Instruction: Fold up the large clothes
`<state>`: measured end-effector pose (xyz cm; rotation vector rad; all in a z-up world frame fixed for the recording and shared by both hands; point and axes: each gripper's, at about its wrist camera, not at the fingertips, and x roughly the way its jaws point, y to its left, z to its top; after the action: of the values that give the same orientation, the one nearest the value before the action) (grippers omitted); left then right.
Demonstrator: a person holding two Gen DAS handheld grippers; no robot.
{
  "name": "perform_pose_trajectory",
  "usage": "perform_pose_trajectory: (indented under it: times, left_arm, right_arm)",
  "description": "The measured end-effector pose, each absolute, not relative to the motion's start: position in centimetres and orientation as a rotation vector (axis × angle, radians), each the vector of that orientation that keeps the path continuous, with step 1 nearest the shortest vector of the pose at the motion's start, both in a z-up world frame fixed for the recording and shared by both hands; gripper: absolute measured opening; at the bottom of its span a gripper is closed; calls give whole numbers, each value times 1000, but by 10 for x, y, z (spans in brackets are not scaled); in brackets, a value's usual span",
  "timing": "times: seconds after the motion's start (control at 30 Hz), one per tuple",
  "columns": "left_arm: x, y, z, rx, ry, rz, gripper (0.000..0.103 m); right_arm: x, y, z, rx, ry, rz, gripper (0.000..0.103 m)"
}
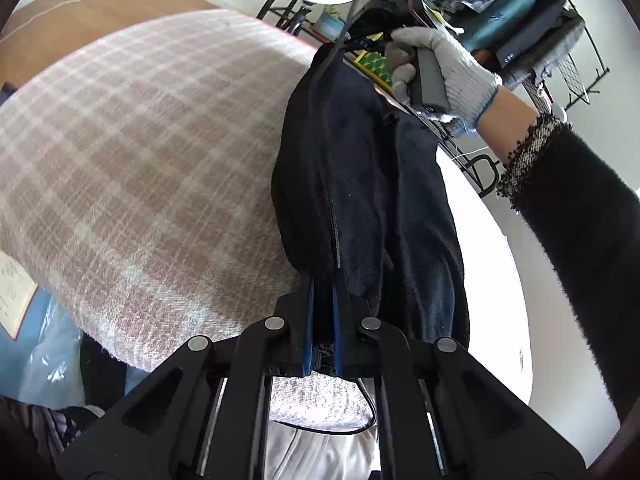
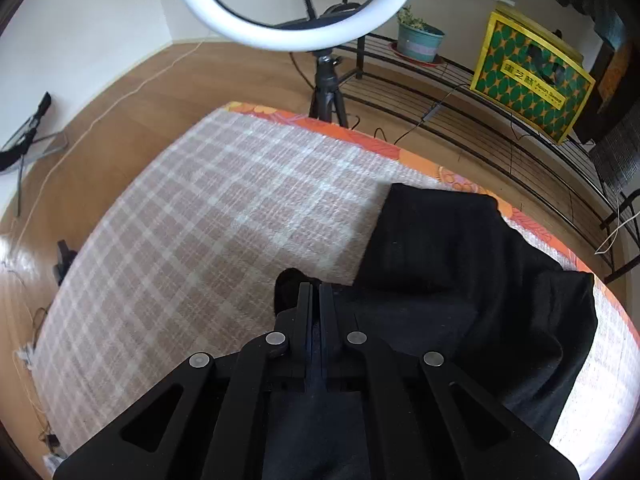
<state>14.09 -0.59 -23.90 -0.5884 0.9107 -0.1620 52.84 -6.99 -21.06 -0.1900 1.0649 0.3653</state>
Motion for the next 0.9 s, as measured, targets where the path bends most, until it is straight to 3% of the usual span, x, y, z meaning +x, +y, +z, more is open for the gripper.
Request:
perform_pose_trajectory:
  times: [0.53,0.67,0.9]
  left_arm:
    - [144,-66,-218,-421,882,-279,5]
    - [146,-85,-221,-354,906,-308,5]
    - [154,-93,-235,-357,974,-312,5]
  right_arm:
    - [529,-200,-199,168,1004,323,1]
    - [525,-259,-222,303,1033,238,1]
    - [522,-292,-233,220,1126,239,3]
